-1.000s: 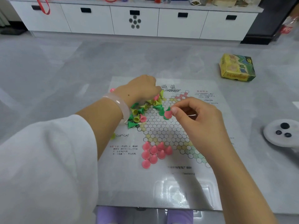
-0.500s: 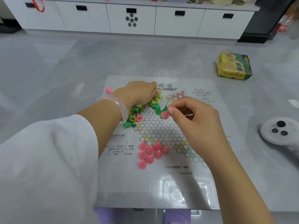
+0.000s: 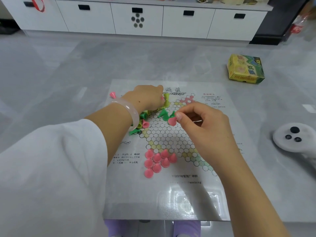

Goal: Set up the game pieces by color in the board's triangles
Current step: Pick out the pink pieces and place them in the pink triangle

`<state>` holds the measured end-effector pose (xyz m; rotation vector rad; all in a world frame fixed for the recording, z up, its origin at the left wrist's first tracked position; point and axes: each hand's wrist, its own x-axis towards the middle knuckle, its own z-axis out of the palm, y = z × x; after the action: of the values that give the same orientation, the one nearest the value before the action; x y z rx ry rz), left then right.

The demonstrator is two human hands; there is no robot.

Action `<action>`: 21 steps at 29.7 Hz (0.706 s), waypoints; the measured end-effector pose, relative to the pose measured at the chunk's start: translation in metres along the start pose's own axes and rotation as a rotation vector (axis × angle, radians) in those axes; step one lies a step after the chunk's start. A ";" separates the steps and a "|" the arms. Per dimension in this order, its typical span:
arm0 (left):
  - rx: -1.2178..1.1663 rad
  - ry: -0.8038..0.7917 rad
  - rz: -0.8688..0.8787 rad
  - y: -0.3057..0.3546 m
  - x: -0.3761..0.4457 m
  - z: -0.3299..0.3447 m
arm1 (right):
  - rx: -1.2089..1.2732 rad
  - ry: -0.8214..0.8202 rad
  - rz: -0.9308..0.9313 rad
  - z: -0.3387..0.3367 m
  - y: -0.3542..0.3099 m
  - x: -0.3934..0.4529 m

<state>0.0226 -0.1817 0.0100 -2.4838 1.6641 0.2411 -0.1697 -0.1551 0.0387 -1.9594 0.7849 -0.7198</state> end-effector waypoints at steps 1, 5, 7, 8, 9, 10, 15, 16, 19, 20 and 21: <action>0.005 0.009 -0.015 0.002 0.000 0.000 | 0.003 0.001 0.000 0.000 0.000 0.000; -0.044 0.044 -0.018 0.002 -0.003 -0.001 | 0.003 0.005 -0.006 0.000 0.000 0.000; -0.152 0.100 -0.017 -0.002 -0.009 -0.005 | 0.000 0.008 -0.007 -0.002 0.000 0.000; -0.247 0.138 -0.021 -0.004 -0.014 -0.008 | -0.001 0.011 -0.007 -0.003 0.000 0.000; -0.372 0.182 -0.030 -0.005 -0.021 -0.012 | -0.004 0.015 -0.005 -0.004 0.000 0.000; -0.528 0.233 -0.047 -0.007 -0.029 -0.017 | -0.005 0.019 -0.002 -0.005 0.001 0.000; -1.904 0.159 -0.087 -0.023 -0.103 -0.025 | -0.056 -0.050 0.060 -0.004 0.006 0.001; -2.136 0.106 -0.090 -0.027 -0.120 -0.020 | -0.074 -0.089 0.076 -0.002 0.008 0.001; -2.431 0.075 -0.151 -0.033 -0.156 0.002 | -0.172 -0.191 0.096 0.004 0.011 -0.001; -2.460 0.092 -0.182 -0.034 -0.162 0.009 | -0.201 -0.213 0.101 0.006 0.012 -0.002; -2.468 0.112 -0.215 -0.034 -0.165 0.014 | -0.224 -0.229 0.104 0.008 0.013 -0.003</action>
<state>-0.0082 -0.0174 0.0323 -2.9586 0.3033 3.8992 -0.1686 -0.1546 0.0228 -2.1370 0.8478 -0.3493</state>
